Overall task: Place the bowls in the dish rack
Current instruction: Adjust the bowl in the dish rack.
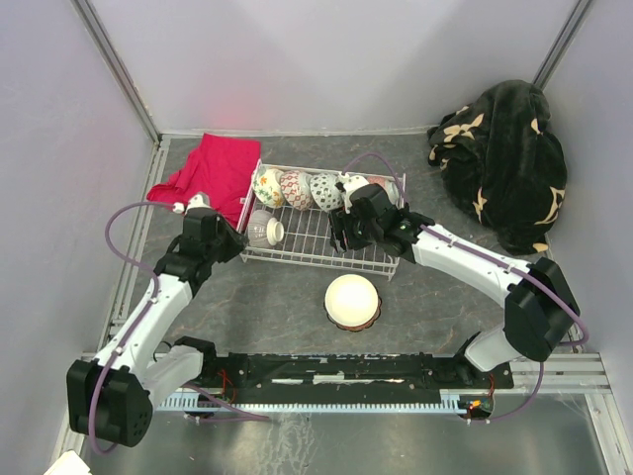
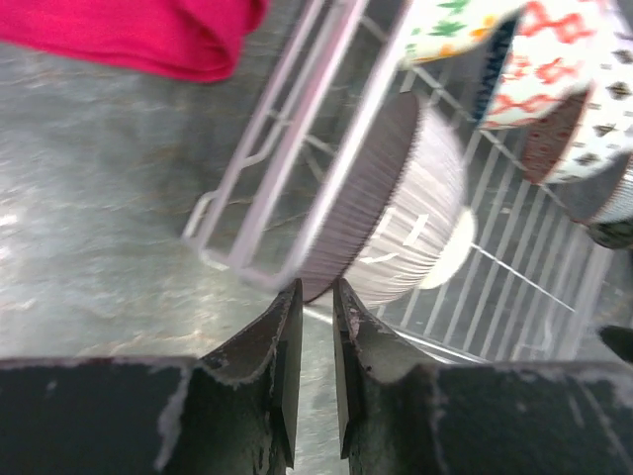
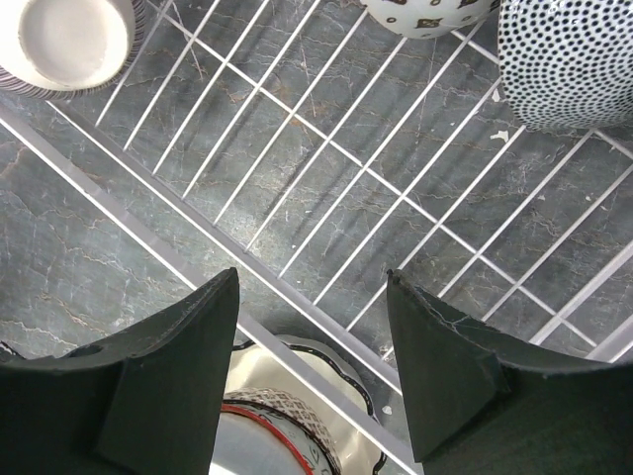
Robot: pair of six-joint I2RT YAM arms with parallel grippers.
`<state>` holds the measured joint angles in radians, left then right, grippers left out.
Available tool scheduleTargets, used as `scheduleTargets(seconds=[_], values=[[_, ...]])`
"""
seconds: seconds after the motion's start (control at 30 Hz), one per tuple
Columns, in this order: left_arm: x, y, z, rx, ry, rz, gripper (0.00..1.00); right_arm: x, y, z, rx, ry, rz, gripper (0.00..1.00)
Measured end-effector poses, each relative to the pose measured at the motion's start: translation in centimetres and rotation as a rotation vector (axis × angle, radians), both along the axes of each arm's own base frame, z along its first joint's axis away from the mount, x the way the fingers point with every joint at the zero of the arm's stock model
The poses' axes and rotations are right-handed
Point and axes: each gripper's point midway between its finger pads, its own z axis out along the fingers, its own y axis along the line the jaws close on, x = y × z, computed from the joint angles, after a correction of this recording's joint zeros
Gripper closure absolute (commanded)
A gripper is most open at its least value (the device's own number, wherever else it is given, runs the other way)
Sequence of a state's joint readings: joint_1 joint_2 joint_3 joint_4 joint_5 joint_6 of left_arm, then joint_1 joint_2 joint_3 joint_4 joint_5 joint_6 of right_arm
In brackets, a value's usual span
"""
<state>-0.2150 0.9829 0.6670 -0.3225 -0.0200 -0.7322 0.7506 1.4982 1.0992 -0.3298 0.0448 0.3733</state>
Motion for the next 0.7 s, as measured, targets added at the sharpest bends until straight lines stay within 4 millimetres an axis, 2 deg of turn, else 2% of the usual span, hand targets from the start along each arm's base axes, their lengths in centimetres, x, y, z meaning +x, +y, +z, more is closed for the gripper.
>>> scheduleTargets(seconds=[0.13,0.27,0.53,0.7], values=[[-1.3,2.0,-1.2,0.063,0.069,0.066,0.74,0.0,0.0,0.0,0.000,0.000,0.000,0.30],[-2.2,2.9,-1.3,0.090,0.088,0.095,0.74,0.0,0.0,-0.1,-0.001,0.001,0.001,0.31],[-2.9,3.1,0.4,0.080,0.033,0.099,0.74,-0.1,0.2,-0.5,-0.002,0.018,0.011,0.30],[-3.3,3.0,1.6,0.070,-0.007,0.095,0.73,-0.4,1.8,-1.7,0.021,0.068,0.063,0.32]])
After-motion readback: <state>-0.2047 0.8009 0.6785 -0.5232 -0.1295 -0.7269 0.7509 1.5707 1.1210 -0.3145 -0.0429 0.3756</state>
